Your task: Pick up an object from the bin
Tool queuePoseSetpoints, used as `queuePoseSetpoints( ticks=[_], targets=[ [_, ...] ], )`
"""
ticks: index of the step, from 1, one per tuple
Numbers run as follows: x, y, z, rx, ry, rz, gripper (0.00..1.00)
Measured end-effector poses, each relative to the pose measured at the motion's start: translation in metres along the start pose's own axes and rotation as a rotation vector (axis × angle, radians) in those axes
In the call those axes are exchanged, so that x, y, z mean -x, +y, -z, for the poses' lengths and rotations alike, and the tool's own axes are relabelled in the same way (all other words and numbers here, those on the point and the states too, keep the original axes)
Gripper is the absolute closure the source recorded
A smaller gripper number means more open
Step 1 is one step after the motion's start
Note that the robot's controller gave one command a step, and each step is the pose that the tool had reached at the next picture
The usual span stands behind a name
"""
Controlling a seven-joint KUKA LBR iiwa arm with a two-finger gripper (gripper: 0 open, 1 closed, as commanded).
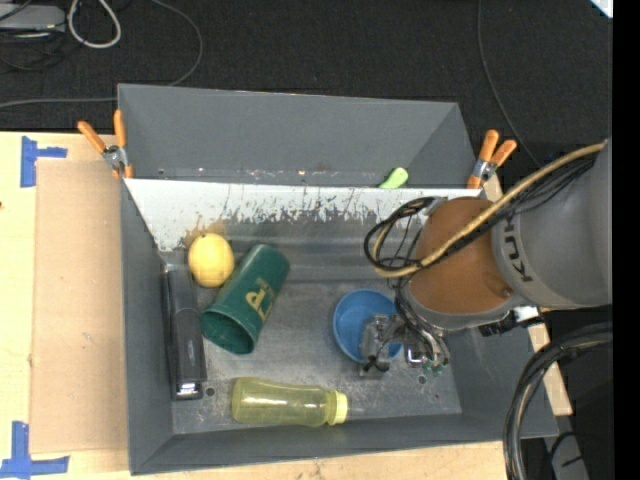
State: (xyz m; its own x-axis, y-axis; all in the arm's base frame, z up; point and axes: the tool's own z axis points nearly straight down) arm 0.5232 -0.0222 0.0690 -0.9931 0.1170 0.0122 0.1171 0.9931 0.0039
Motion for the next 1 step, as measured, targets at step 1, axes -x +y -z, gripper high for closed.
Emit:
queuePoseSetpoints(
  ticks=[1],
  targets=[
    [0.0032, -0.0041, 0.0012, 0.001, -0.001, 0.013, 1.0]
  ],
)
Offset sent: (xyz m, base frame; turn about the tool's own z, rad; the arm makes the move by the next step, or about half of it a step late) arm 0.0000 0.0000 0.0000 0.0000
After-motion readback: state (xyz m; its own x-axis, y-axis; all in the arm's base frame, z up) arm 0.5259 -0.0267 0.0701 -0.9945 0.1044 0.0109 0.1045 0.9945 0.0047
